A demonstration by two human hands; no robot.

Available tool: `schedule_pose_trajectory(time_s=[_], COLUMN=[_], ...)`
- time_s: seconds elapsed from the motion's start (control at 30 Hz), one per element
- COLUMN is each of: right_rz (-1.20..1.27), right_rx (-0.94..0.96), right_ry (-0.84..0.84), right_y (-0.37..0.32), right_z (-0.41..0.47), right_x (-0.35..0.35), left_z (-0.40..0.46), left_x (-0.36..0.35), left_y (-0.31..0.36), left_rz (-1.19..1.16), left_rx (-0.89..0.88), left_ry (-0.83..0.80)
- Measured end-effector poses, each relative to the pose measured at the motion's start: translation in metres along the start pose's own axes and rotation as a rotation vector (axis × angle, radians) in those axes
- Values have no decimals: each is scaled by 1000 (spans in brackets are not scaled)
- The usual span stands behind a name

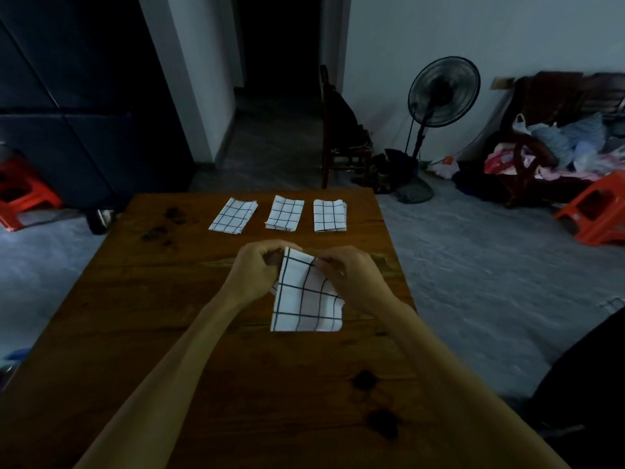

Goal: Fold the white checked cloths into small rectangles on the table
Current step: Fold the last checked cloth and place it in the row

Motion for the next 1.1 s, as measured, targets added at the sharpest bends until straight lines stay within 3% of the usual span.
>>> schedule_pose_trajectory(time_s=[0.17, 0.4, 0.6, 0.77, 0.97, 1.1], right_rz=[7, 32, 7, -49, -61, 18], right_rx=[-30, -69, 14, 5, -204, -232], right_ry=[50, 34, 78, 74, -16, 126], right_y=[12, 19, -2, 15, 61, 63], right_z=[-5, -5, 6, -6, -48, -46], right_x=[1, -2, 0, -3, -25, -11], left_z=[0, 2, 5, 5, 9, 14], left_x=[8, 7, -16, 10, 47, 31], left_y=[-3, 4, 15, 9, -1, 1], left_rz=[-173, -22, 13, -37, -41, 93], left_rx=[49, -10, -55, -24, 4, -7], left_ry=[8, 136, 55, 232, 372, 271])
Point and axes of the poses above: each hand's wrist, its own z-axis towards the middle knuckle, its own x-axis out of the back of the hand, y = z × x, the point moved 9 cm from there along z, towards the middle knuckle, and after that the axes turned 9 degrees about x, right-handed, at the moved point
